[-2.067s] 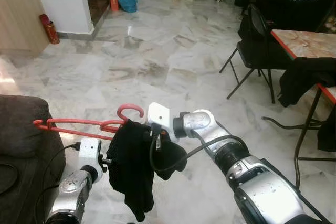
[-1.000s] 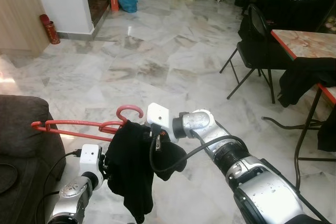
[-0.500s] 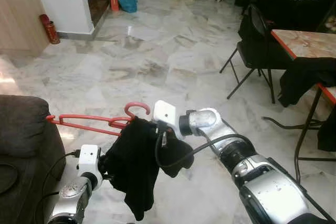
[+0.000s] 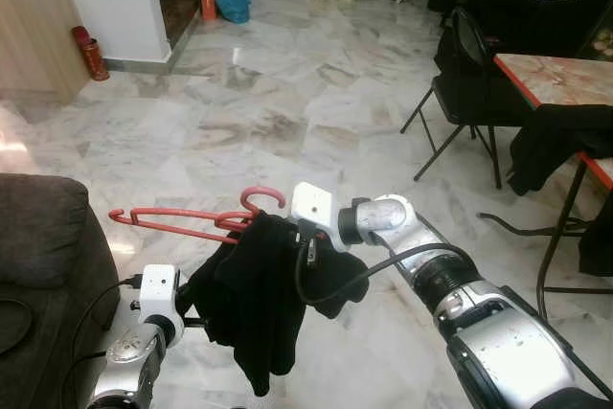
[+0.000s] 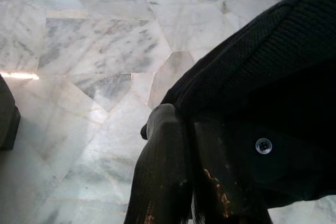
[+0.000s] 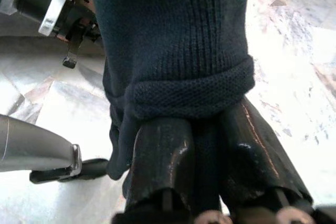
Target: Hang hanger
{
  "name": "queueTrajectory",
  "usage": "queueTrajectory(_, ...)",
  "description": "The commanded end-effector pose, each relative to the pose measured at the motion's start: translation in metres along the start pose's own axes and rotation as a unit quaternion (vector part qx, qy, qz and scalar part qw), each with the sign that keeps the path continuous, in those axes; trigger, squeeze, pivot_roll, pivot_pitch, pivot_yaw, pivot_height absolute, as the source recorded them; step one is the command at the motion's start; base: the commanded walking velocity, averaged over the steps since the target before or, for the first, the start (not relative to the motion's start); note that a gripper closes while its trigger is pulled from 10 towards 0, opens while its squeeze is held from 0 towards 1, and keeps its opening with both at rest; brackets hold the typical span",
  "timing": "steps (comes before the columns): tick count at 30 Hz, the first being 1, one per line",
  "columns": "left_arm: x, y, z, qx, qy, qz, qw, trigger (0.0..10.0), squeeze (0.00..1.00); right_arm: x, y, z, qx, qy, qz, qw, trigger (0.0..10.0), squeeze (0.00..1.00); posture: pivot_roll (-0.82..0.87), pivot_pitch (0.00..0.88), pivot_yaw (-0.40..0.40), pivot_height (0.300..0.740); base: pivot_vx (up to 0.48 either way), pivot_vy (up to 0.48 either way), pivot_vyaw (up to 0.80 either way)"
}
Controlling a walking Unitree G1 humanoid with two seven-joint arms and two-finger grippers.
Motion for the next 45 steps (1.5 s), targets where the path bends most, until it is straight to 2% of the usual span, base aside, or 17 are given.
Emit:
queueTrajectory(1, -0.006, -0.004, 0.007, 0.013, 0.003, 0.009, 1.000, 0.0, 0.00, -0.001, -0.005, -0.005, -0.008, -0.022, 0.011, 1.000, 10.0, 0.00, 0.18, 0.000, -0.068, 0.732, 0.000, 0.000, 0.00)
queueTrajectory(4, -0.006, -0.005, 0.008, 0.013, 0.002, 0.008, 1.000, 0.0, 0.00, -0.006, -0.010, -0.008, -0.013, -0.049, 0.034, 0.998, 10.0, 0.00, 0.18, 0.000, -0.069, 0.732, 0.000, 0.000, 0.00)
queueTrajectory(8, -0.007, -0.006, 0.011, 0.017, 0.000, 0.009, 1.000, 0.0, 0.00, -0.007, -0.022, -0.015, -0.023, -0.053, 0.030, 0.998, 10.0, 0.00, 0.18, 0.000, -0.070, 0.732, 0.000, 0.000, 0.00)
queueTrajectory(14, -0.009, -0.007, 0.009, 0.017, -0.002, 0.010, 1.000, 0.0, 0.00, -0.022, -0.043, -0.023, -0.051, -0.056, 0.057, 0.996, 10.0, 0.00, 0.18, 0.000, -0.069, 0.732, 0.000, 0.000, 0.00)
queueTrajectory(18, -0.009, -0.007, 0.010, 0.016, -0.001, 0.010, 1.000, 0.0, 0.00, -0.025, -0.048, -0.024, -0.048, -0.060, 0.060, 0.995, 10.0, 0.00, 0.18, 0.000, -0.068, 0.732, 0.000, 0.000, 0.00)
queueTrajectory(21, -0.009, -0.007, 0.010, 0.017, 0.001, 0.010, 1.000, 0.0, 0.00, -0.038, -0.063, -0.021, -0.026, -0.097, 0.103, 0.990, 10.0, 0.00, 0.18, 0.000, -0.067, 0.732, 0.000, 0.000, 0.00)
queueTrajectory(25, -0.009, -0.007, 0.010, 0.018, 0.002, 0.010, 1.000, 0.0, 0.00, -0.045, -0.070, -0.020, -0.016, -0.109, 0.126, 0.986, 10.0, 0.00, 0.18, 0.000, -0.068, 0.732, 0.000, 0.000, 0.00)
queueTrajectory(33, -0.010, -0.008, 0.010, 0.017, 0.003, 0.011, 1.000, 0.0, 0.00, -0.052, -0.083, -0.017, 0.013, -0.151, 0.152, 0.977, 10.0, 0.00, 0.18, 0.000, -0.067, 0.732, 0.000, 0.000, 0.00)
queueTrajectory(38, -0.010, -0.008, 0.011, 0.018, 0.003, 0.011, 1.000, 0.0, 0.00, -0.048, -0.086, -0.017, 0.022, -0.140, 0.127, 0.982, 10.0, 0.00, 0.18, 0.000, -0.066, 0.732, 0.000, 0.000, 0.00)
queueTrajectory(42, -0.010, -0.008, 0.011, 0.018, 0.004, 0.011, 1.000, 0.0, 0.00, -0.052, -0.090, -0.015, 0.037, -0.157, 0.151, 0.975, 10.0, 0.00, 0.18, 0.000, -0.064, 0.732, 0.000, 0.000, 0.00)
queueTrajectory(45, -0.010, -0.008, 0.011, 0.017, 0.005, 0.012, 1.000, 0.0, 0.00, -0.060, -0.095, -0.015, 0.048, -0.180, 0.191, 0.964, 10.0, 0.00, 0.18, 0.000, -0.063, 0.732, 0.000, 0.000, 0.00)
Point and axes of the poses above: a point about 5 cm out from each wrist's last joint towards the gripper, its own y axis pointing out of the wrist towards the gripper, its own x axis along the axis of the wrist's last joint, z = x × y, the point moved 3 cm from there along y, pointing out of the wrist towards the gripper, and after that the axes turned 5 degrees about -y, right-handed, at the moved point
